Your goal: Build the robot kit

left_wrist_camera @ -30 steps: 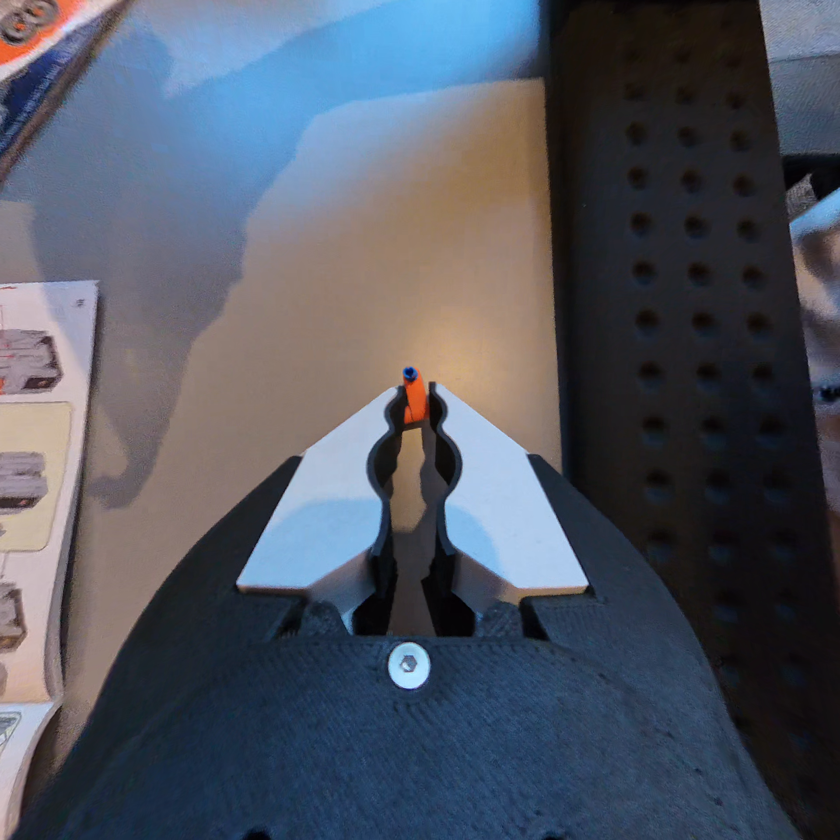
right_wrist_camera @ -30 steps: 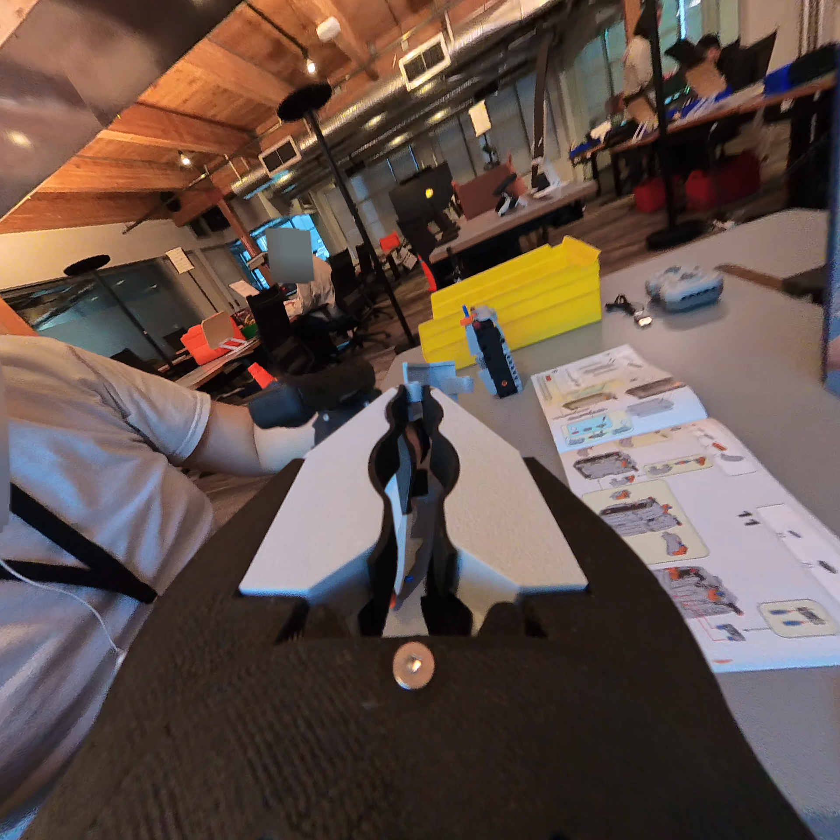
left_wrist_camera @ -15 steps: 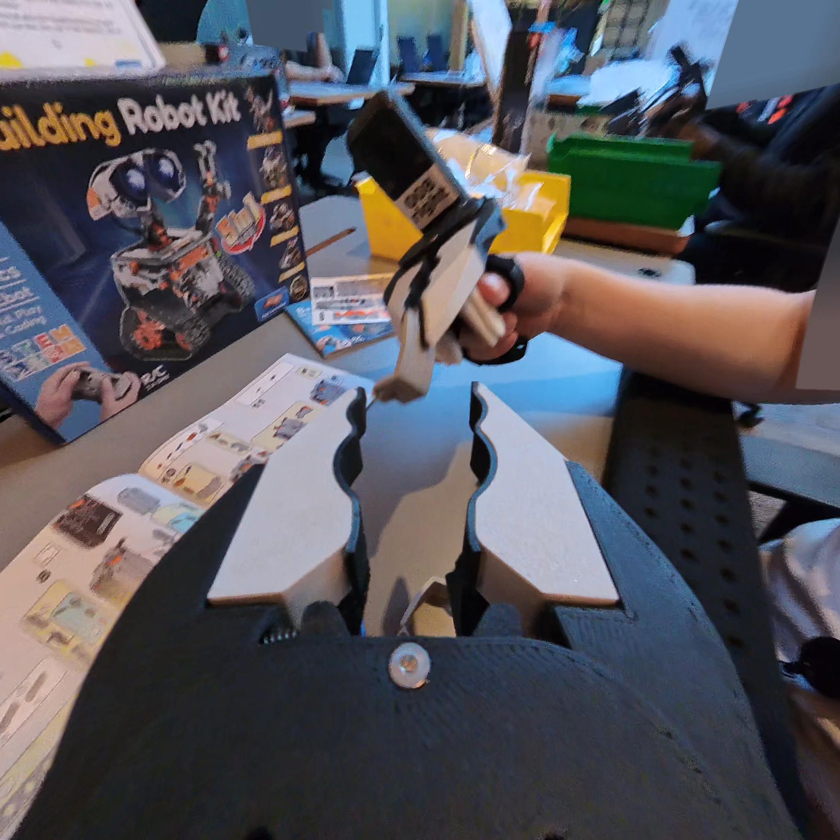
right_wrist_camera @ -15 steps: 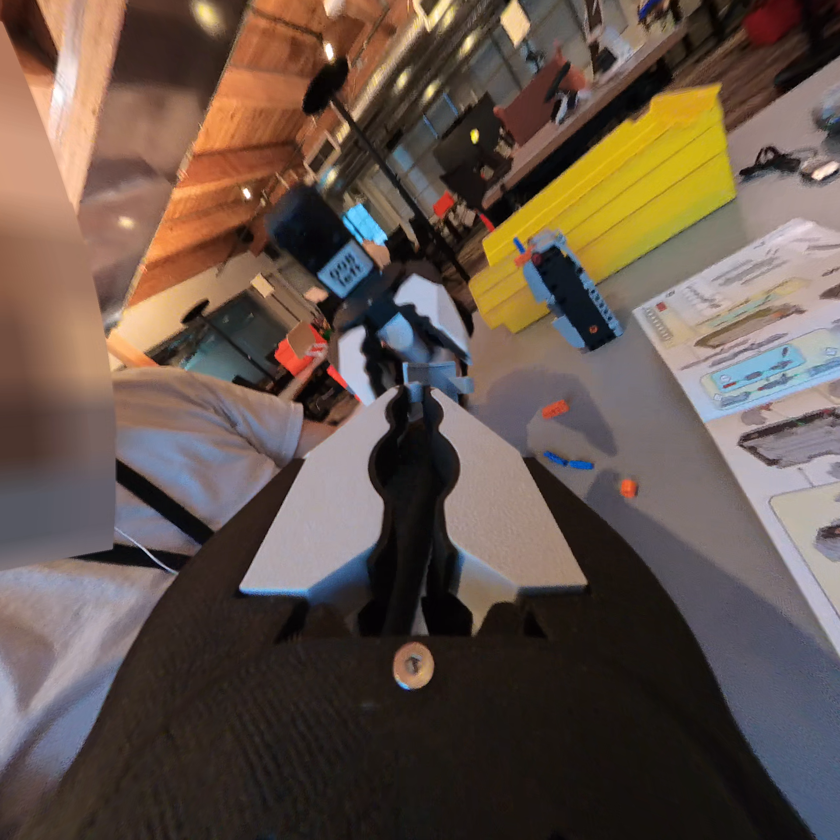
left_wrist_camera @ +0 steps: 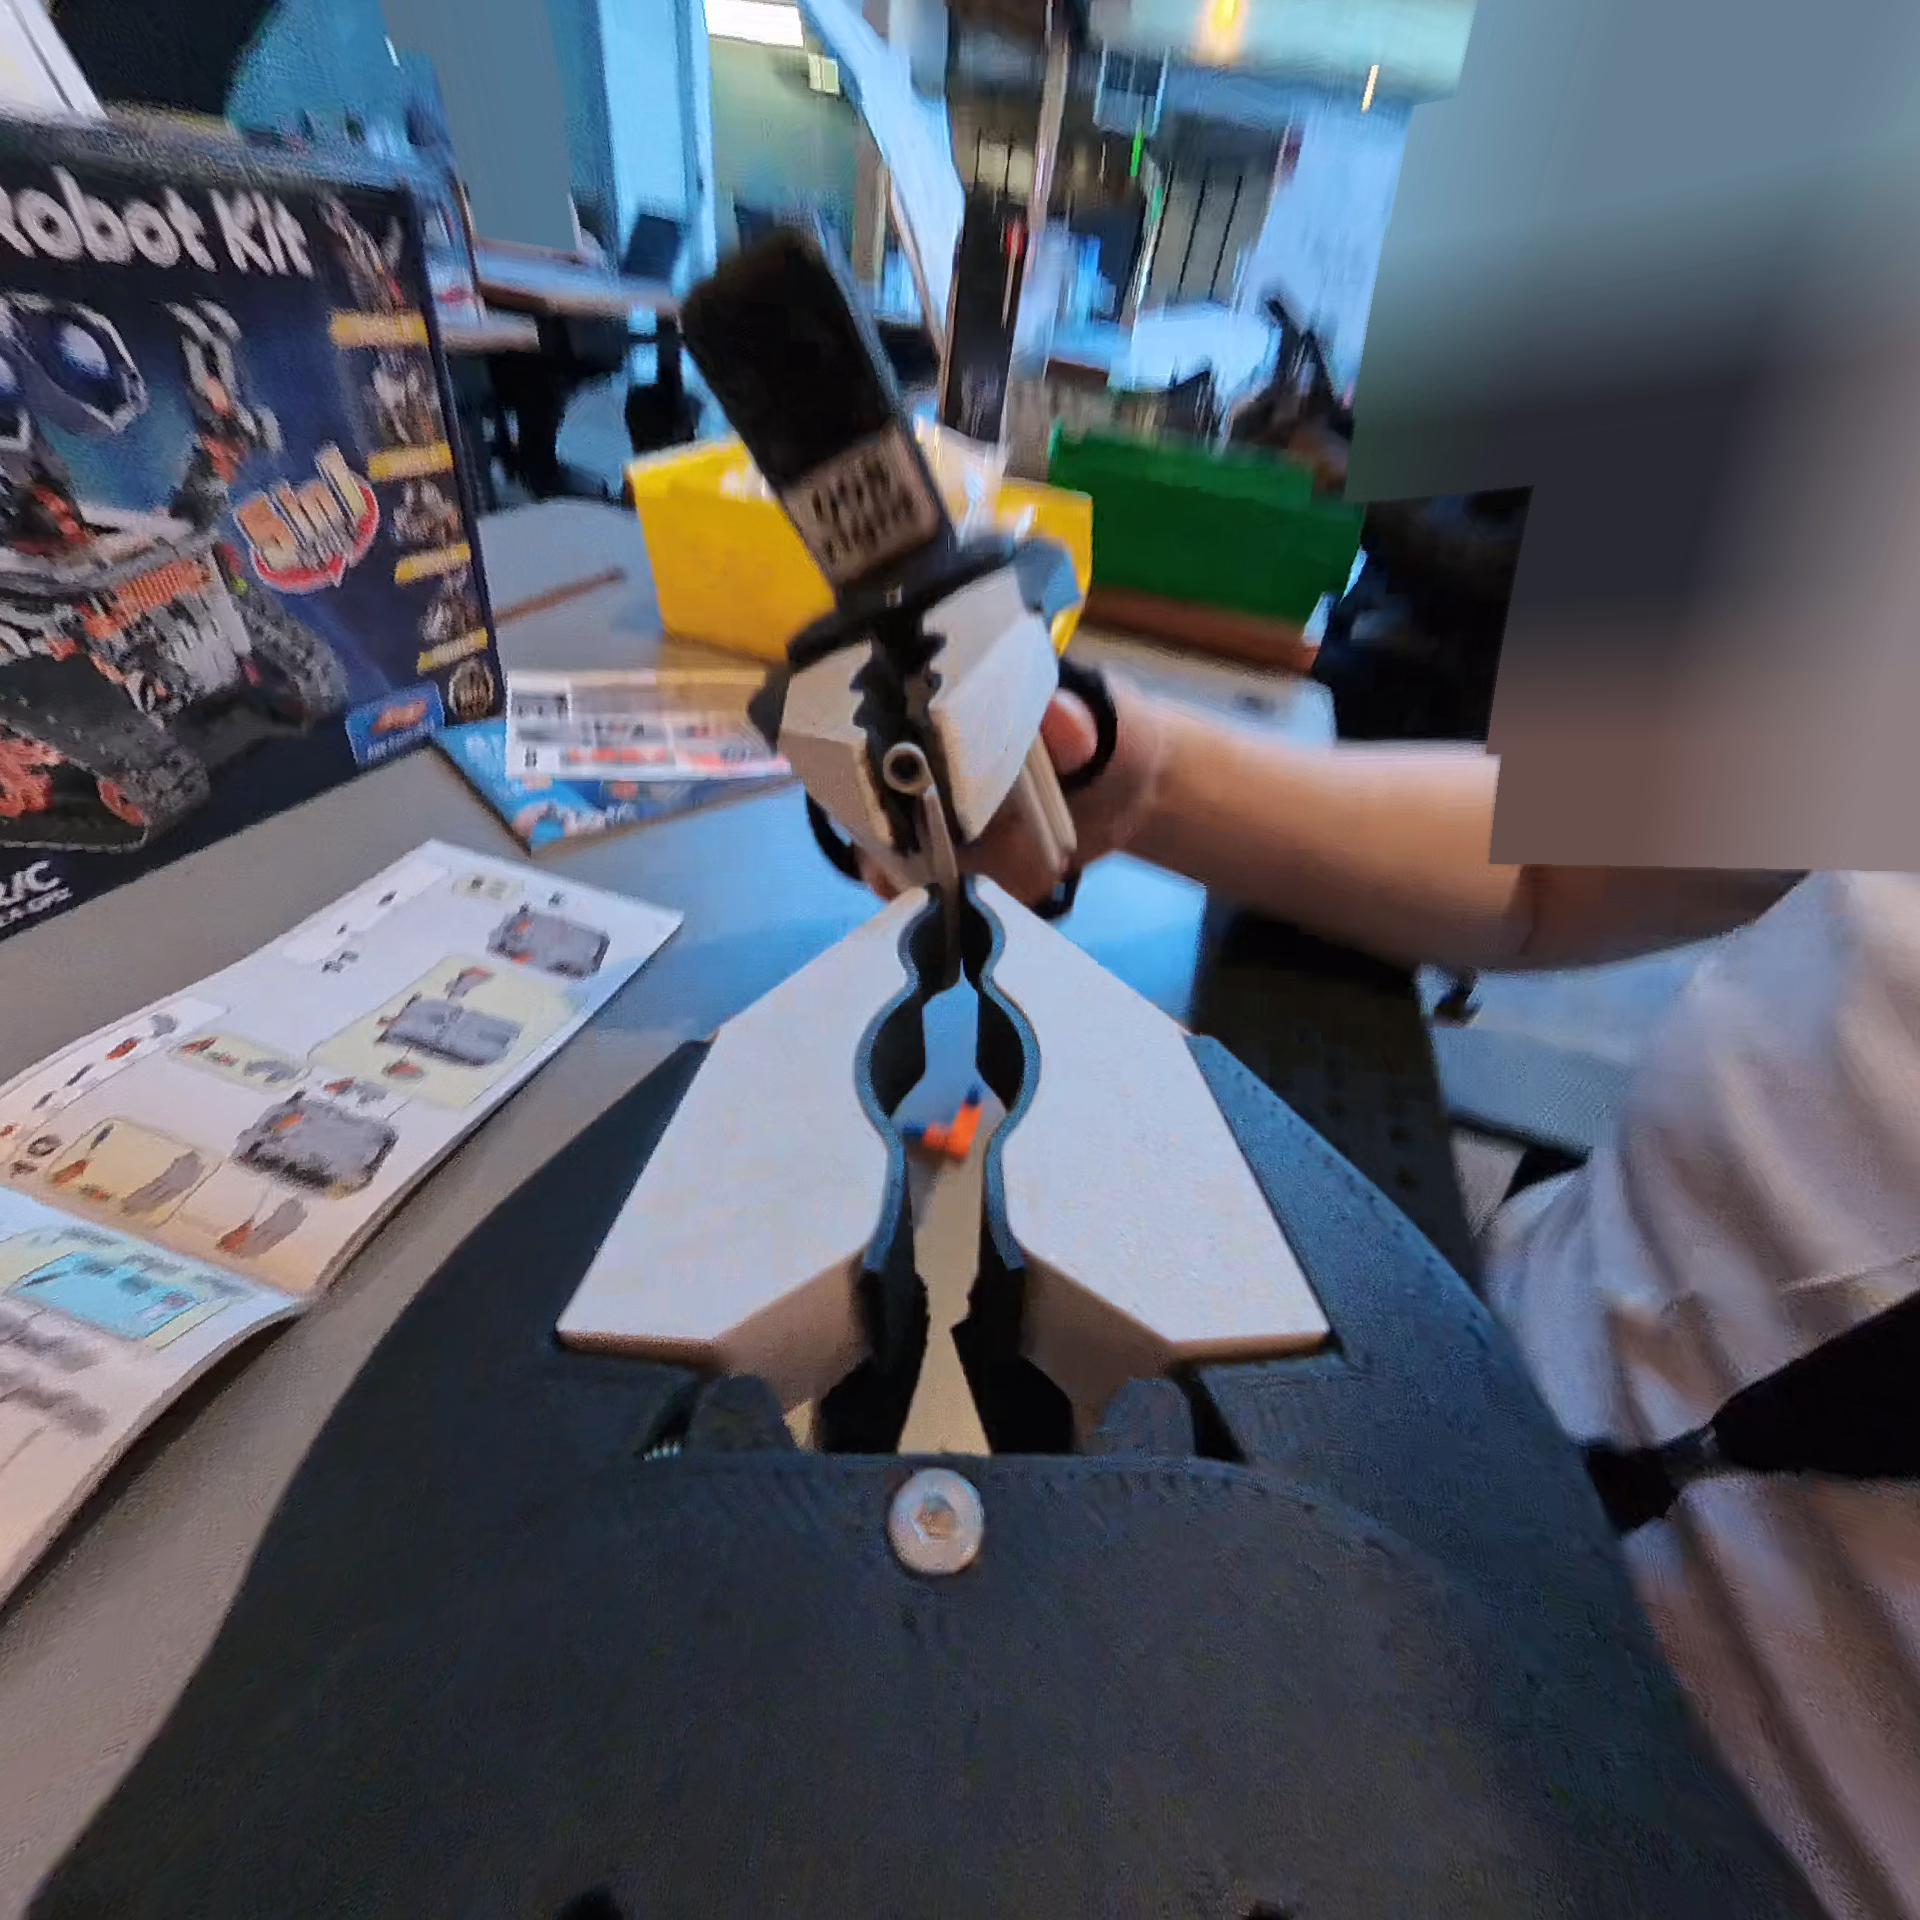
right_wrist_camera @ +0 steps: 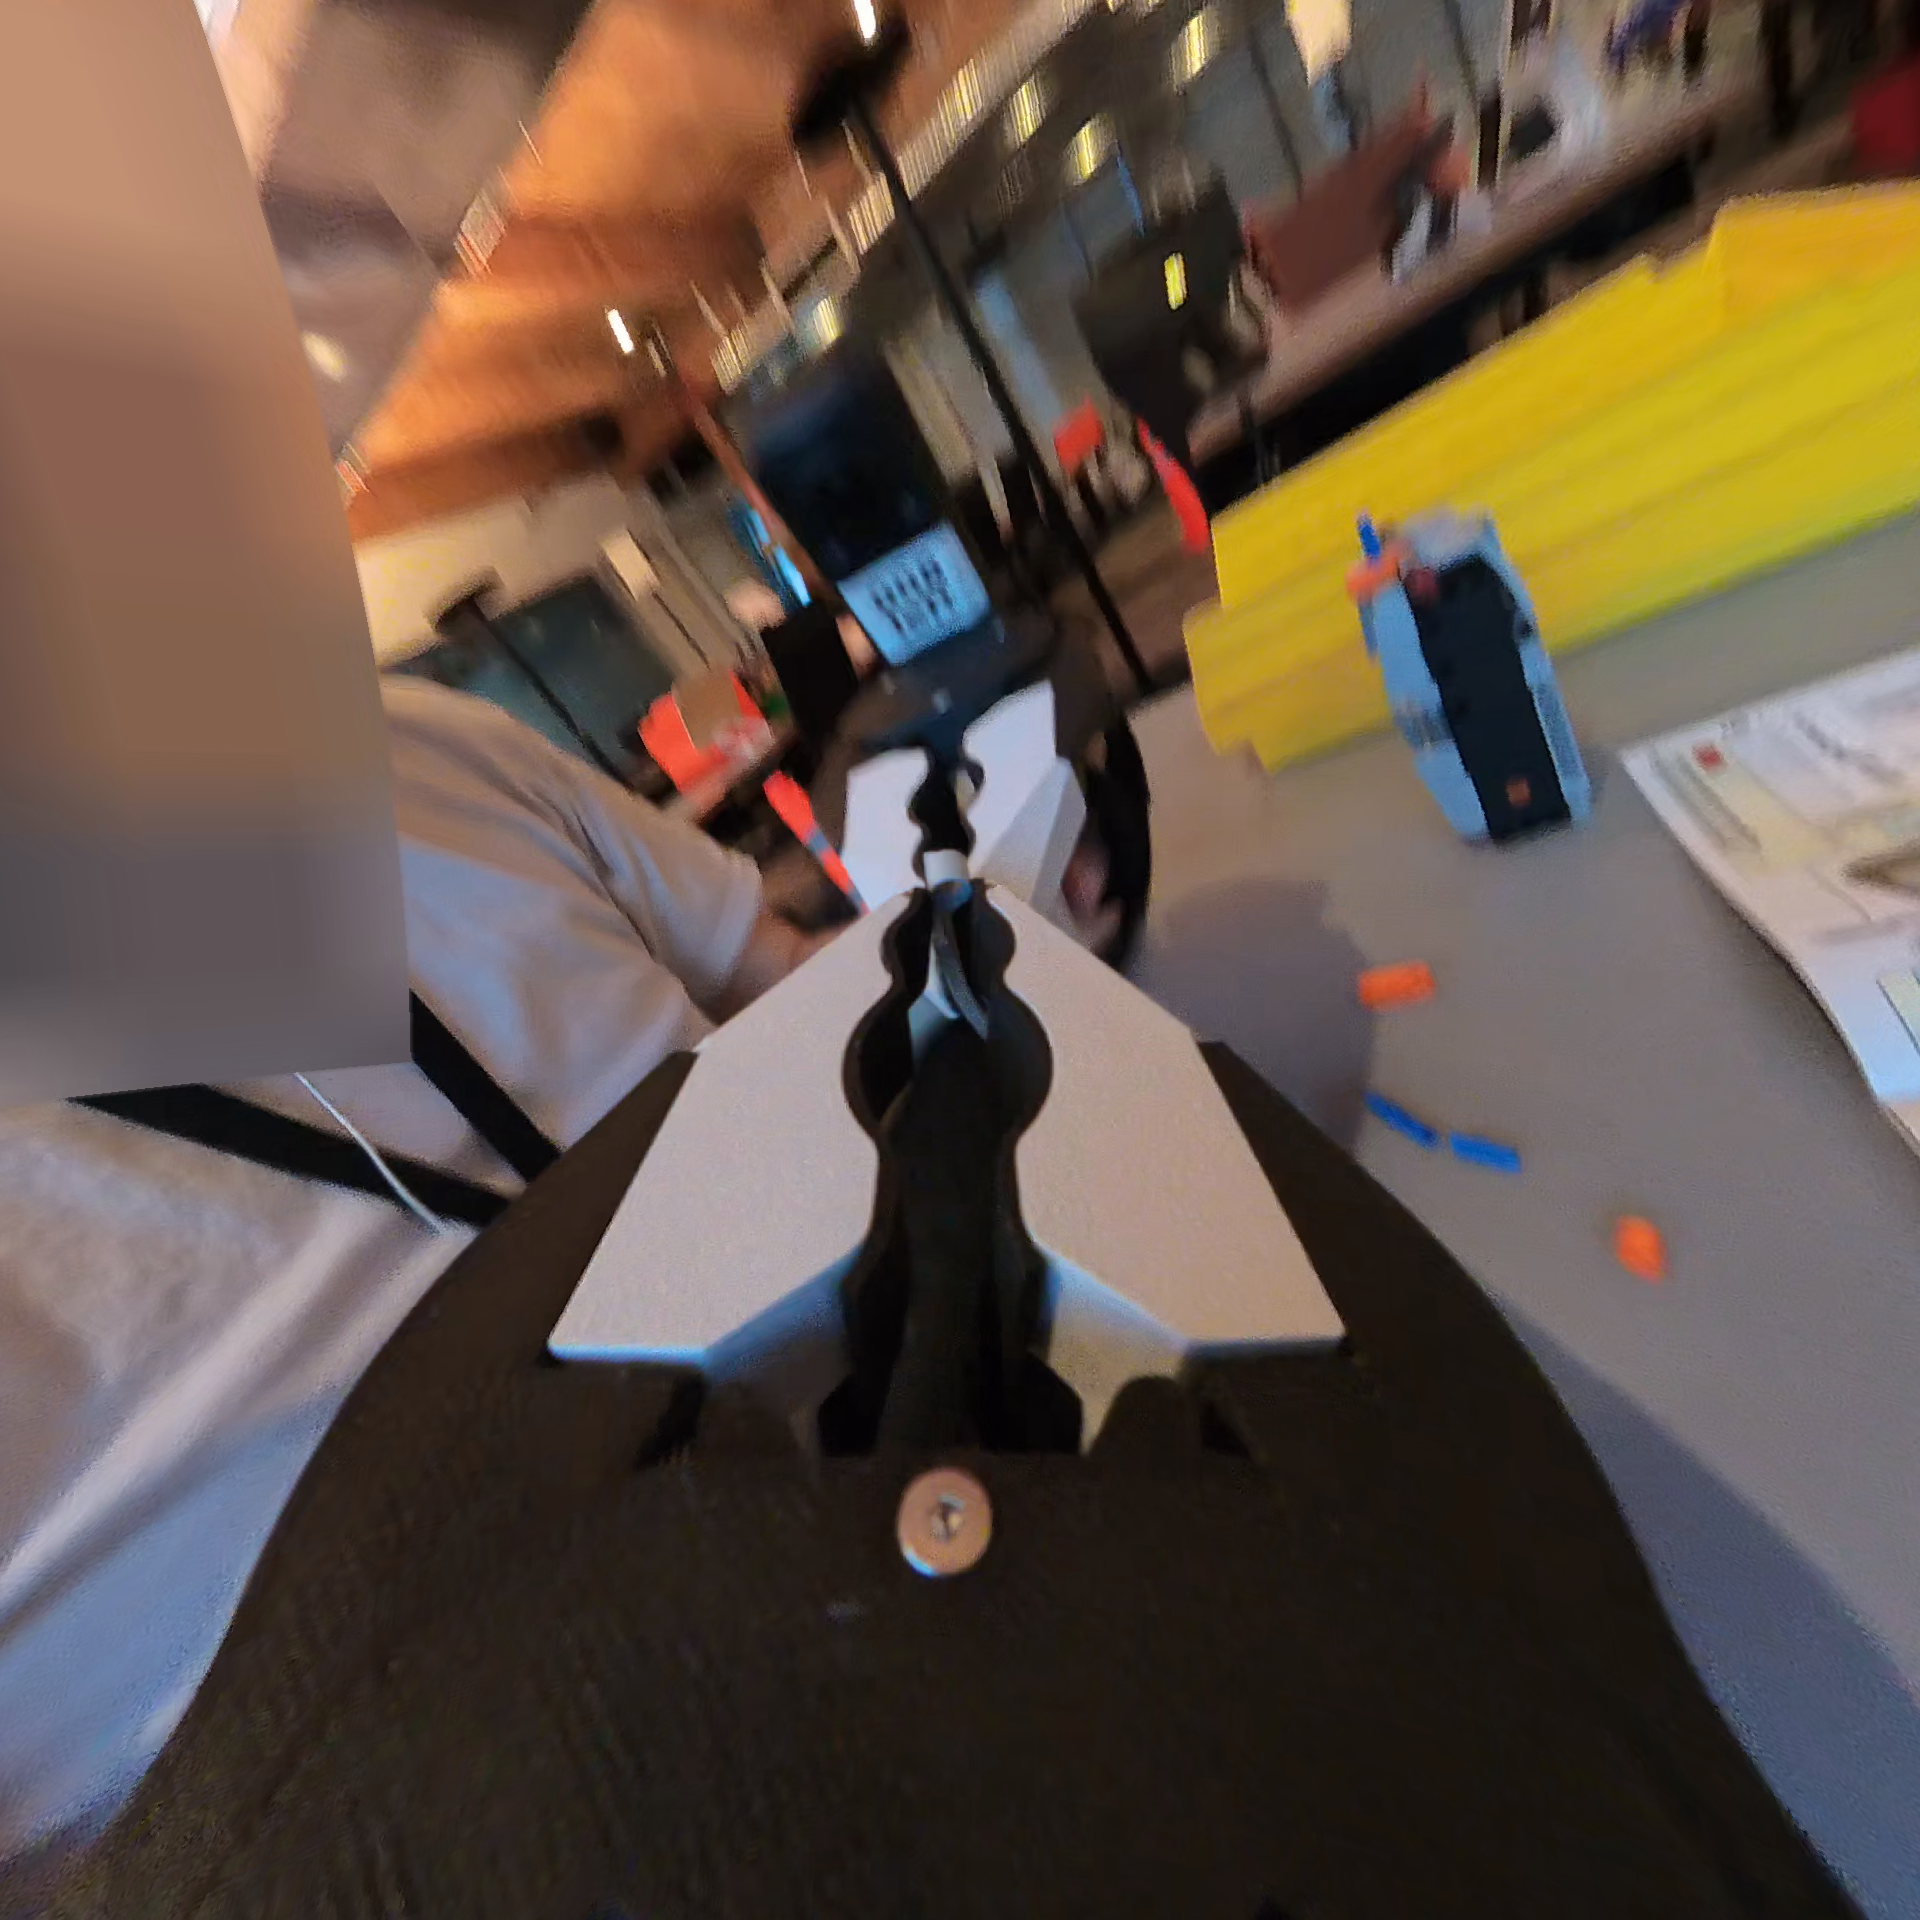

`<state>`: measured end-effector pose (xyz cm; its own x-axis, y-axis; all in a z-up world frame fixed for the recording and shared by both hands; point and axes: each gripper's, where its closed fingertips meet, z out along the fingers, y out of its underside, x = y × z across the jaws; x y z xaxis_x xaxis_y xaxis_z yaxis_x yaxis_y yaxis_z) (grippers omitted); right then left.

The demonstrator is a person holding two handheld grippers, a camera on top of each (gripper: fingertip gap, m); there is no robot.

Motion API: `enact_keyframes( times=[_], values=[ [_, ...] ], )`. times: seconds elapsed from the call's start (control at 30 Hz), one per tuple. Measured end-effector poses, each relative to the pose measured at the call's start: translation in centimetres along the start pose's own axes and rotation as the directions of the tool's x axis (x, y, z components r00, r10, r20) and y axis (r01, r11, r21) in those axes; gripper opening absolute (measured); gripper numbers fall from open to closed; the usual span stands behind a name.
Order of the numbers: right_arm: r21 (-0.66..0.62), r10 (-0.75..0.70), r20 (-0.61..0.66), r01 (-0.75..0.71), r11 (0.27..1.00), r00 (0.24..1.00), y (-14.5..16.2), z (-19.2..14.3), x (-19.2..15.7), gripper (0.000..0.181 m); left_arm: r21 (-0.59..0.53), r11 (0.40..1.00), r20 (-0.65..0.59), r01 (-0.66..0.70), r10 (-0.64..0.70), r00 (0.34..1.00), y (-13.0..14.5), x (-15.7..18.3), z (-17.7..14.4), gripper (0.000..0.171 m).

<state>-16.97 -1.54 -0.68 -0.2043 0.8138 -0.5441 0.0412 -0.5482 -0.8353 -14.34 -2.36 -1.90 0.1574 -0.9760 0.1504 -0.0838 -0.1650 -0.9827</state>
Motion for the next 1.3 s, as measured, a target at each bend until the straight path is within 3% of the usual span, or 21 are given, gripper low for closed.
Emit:
enact_keyframes(
  times=[0.07, 0.17, 0.27, 0.33, 0.4, 0.43, 0.6, 0.67, 0.8, 0.87, 0.97, 1.03, 1.1, 1.17, 1.23, 1.3],
  values=[
    [0.176, 0.004, 0.068, -0.016, 0.984, 0.998, -1.6, 0.2, -1.1, 0.005, 0.100, 0.993, -0.038, 0.058, -0.054, 0.998, -1.3, 0.6, -0.2, 0.000],
    [0.338, 0.081, 0.163, -0.133, 0.932, 0.983, -2.7, 0.1, -1.6, 0.009, 0.206, 0.974, -0.035, 0.095, -0.090, 0.995, -2.4, 0.6, -0.4, 0.000],
    [0.443, 0.077, 0.134, -0.129, 0.887, 0.988, -3.4, -0.6, -1.0, 0.013, 0.343, 0.918, -0.061, 0.201, -0.192, 0.980, -3.3, 0.0, -0.9, 0.000],
    [0.439, 0.040, 0.030, -0.049, 0.897, 0.999, -3.3, -0.7, -0.3, 0.012, 0.407, 0.876, -0.090, 0.258, -0.242, 0.966, -3.7, -0.3, -1.4, 0.000],
    [0.378, 0.010, -0.032, 0.003, 0.926, 0.999, -2.6, -0.3, 0.0, 0.010, 0.401, 0.871, -0.125, 0.284, -0.255, 0.959, -3.7, -0.2, -1.4, 0.000],
    [0.366, -0.001, -0.032, 0.013, 0.930, 0.999, -2.5, -0.3, -0.3, 0.001, 0.387, 0.879, -0.119, 0.279, -0.253, 0.960, -3.4, -0.3, -1.3, 0.000],
    [0.273, 0.020, -0.050, -0.005, 0.962, 0.999, -1.4, 0.1, -0.2, 0.000, 0.285, 0.912, -0.180, 0.294, -0.250, 0.951, -2.1, 1.1, 0.4, 0.000],
    [0.222, -0.017, -0.062, 0.030, 0.975, 0.998, -1.1, 0.4, -0.5, 0.000, 0.304, 0.900, -0.210, 0.312, -0.256, 0.944, -2.6, 1.5, 0.3, 0.000],
    [0.320, 0.009, -0.152, 0.040, 0.947, 0.988, -3.2, -1.8, 0.4, 0.000, 0.443, 0.850, -0.103, 0.287, -0.270, 0.957, -3.8, -1.0, -2.0, 0.000],
    [0.374, 0.007, -0.163, 0.055, 0.926, 0.987, -4.1, -2.3, 0.0, 0.011, 0.454, 0.832, -0.106, 0.320, -0.306, 0.946, -3.6, -1.6, -2.4, 0.000],
    [0.289, 0.001, -0.210, 0.061, 0.955, 0.978, -2.9, -0.2, 0.1, 0.019, 0.445, 0.831, -0.126, 0.334, -0.312, 0.942, -3.4, -1.3, -2.2, 0.000],
    [0.292, -0.015, -0.204, 0.076, 0.953, 0.979, -2.8, 0.5, -0.2, 0.001, 0.417, 0.850, -0.128, 0.322, -0.296, 0.946, -3.2, -1.0, -1.7, 0.000],
    [0.306, 0.013, -0.147, 0.033, 0.952, 0.989, -3.0, 0.5, -0.6, 0.000, 0.400, 0.848, -0.158, 0.347, -0.308, 0.938, -3.1, -0.8, -1.5, 0.000],
    [0.233, 0.046, -0.165, -0.006, 0.973, 0.985, -2.4, 0.3, -0.2, 0.000, 0.364, 0.854, -0.142, 0.371, -0.343, 0.928, -2.5, -1.2, -1.3, 0.001],
    [0.058, -0.001, -0.312, 0.020, 0.998, 0.950, -1.9, -1.1, 1.4, 0.001, 0.379, 0.864, -0.022, 0.332, -0.350, 0.937, -2.1, -2.9, -2.0, 0.022],
    [-0.252, -0.110, -0.527, -0.031, 0.967, 0.843, -0.3, -4.5, 5.3, 0.001, 0.433, 0.868, 0.160, 0.243, -0.340, 0.927, -2.3, -5.4, -4.2, 0.025]
  ],
)
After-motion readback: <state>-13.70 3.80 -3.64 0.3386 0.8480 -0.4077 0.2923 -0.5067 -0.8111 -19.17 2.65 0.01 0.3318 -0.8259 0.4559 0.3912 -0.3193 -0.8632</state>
